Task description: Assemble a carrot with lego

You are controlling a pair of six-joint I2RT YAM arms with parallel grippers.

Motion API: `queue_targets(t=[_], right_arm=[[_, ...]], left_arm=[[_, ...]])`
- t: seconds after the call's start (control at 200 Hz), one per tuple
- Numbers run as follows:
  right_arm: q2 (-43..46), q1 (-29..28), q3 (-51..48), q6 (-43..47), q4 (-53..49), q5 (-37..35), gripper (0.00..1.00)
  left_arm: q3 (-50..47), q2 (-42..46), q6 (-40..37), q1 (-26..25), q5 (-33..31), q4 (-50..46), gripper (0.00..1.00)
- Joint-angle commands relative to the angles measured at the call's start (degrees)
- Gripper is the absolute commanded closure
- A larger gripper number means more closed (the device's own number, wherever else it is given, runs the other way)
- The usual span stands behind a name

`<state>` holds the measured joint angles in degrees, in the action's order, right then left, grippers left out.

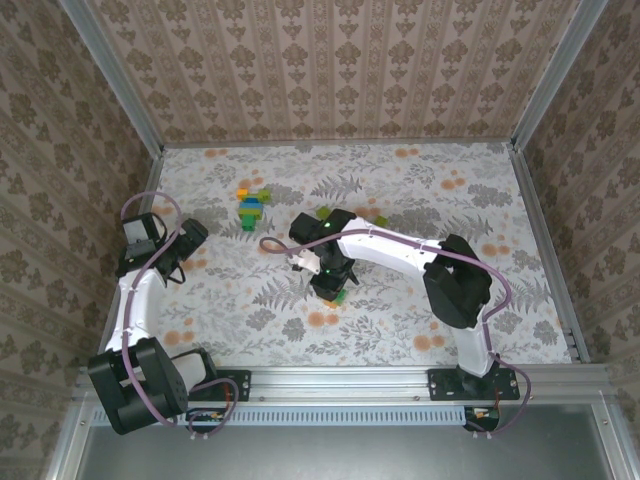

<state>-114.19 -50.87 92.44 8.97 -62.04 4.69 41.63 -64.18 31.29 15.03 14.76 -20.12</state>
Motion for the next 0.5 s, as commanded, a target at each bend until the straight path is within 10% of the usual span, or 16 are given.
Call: queue_targets(t=[0.0,0.495], right_arm=[[-6.4,-0.8,-7.1,-2.2,-1.5,-0.7,0.74],[-5.6,-0.8,-10.2,-4.8,2.2,-0.2,0.78]], left_arm=[[1.7,-0.5,-1.1,-0.3,-0.2,-0.1,0.00],[1.8,-0.7,-1.2,-0.3,-0.5,-0.3,0.00]])
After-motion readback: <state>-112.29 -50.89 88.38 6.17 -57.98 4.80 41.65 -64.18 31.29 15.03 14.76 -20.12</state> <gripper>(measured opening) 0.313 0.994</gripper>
